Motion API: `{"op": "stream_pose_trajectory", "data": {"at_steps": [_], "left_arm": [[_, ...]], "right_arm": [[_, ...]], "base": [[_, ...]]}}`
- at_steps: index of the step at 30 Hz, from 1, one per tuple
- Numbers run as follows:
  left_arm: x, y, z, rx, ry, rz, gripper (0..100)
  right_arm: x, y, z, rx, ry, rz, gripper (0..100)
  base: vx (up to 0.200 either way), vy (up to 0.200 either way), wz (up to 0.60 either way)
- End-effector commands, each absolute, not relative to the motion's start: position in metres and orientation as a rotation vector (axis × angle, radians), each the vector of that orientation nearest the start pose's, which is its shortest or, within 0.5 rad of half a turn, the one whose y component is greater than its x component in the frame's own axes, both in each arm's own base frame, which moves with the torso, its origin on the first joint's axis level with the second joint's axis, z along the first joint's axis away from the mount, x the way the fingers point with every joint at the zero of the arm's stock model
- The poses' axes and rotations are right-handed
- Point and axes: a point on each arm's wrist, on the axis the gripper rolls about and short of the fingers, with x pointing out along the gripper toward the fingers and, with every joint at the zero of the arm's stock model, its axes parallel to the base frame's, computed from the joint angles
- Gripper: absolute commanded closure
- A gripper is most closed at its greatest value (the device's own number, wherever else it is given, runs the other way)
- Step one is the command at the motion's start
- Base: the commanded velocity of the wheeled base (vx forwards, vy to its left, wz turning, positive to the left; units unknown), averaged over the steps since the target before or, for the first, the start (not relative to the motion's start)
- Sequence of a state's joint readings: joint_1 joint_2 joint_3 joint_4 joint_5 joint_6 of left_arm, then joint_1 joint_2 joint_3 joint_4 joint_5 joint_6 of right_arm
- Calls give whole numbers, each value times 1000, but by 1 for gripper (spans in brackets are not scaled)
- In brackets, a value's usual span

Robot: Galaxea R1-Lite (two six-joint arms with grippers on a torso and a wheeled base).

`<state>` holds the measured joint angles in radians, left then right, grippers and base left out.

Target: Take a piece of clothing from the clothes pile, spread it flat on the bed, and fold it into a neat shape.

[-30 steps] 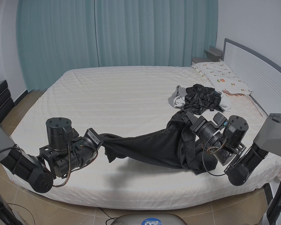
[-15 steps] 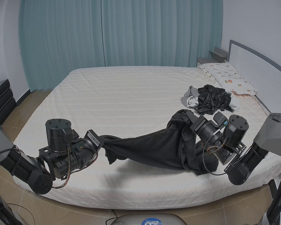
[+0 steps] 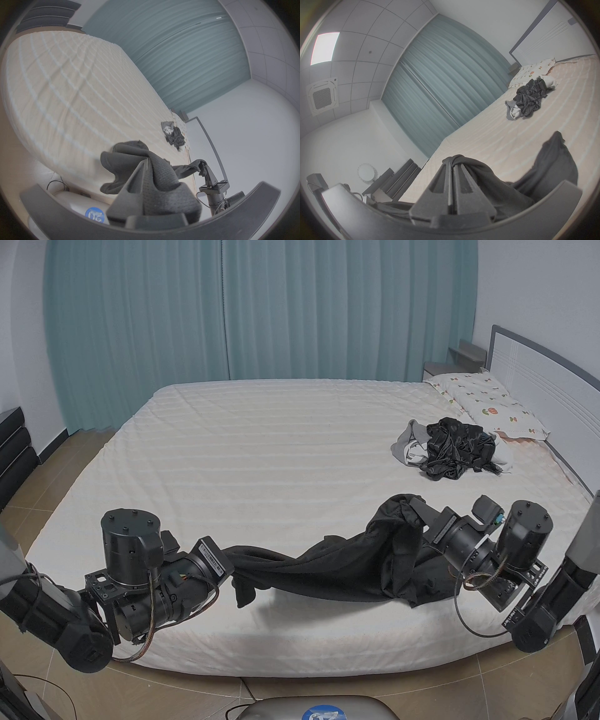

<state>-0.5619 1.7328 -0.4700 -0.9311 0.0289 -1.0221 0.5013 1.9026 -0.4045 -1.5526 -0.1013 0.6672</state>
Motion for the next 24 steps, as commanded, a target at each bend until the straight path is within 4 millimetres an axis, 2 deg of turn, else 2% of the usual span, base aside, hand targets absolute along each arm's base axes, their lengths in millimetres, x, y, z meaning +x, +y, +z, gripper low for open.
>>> {"op": "stream_pose_trajectory", "data": {"at_steps": [1, 5, 6, 9, 10, 15, 18, 20, 21, 22, 24], "left_arm": [[198, -144, 138, -876, 564, -388, 100], [181, -139, 161, -886, 540, -436, 100], [180, -138, 163, -887, 535, -440, 100], [181, -135, 185, -878, 465, -466, 100], [183, -135, 194, -868, 436, -474, 100], [199, -126, 237, -896, 317, -446, 100], [212, -120, 269, -913, 271, -408, 100], [219, -121, 280, -911, 290, -385, 100], [220, -122, 281, -910, 291, -384, 100], [229, -122, 285, -919, 312, -355, 100], [243, -124, 283, -946, 327, -326, 100]], "right_arm": [[210, 122, 152, 696, 17, 464, 100], [177, 111, 181, 708, -76, 523, 100], [176, 110, 182, 707, -77, 525, 100], [155, 98, 216, 698, -173, 560, 100], [149, 93, 237, 706, -230, 576, 100], [131, 73, 307, 722, -340, 596, 100], [139, 58, 346, 704, -378, 566, 100], [155, 52, 369, 735, -394, 553, 100], [156, 52, 370, 737, -396, 551, 100], [175, 49, 385, 754, -399, 537, 100], [202, 50, 387, 752, -365, 500, 100]], "base": [[-200, 0, 0], [-200, 0, 0], [0, 0, 0], [0, 0, 0], [0, 0, 0], [0, 0, 0], [0, 0, 0], [0, 0, 0], [0, 0, 0], [0, 0, 0], [0, 0, 0]]}}
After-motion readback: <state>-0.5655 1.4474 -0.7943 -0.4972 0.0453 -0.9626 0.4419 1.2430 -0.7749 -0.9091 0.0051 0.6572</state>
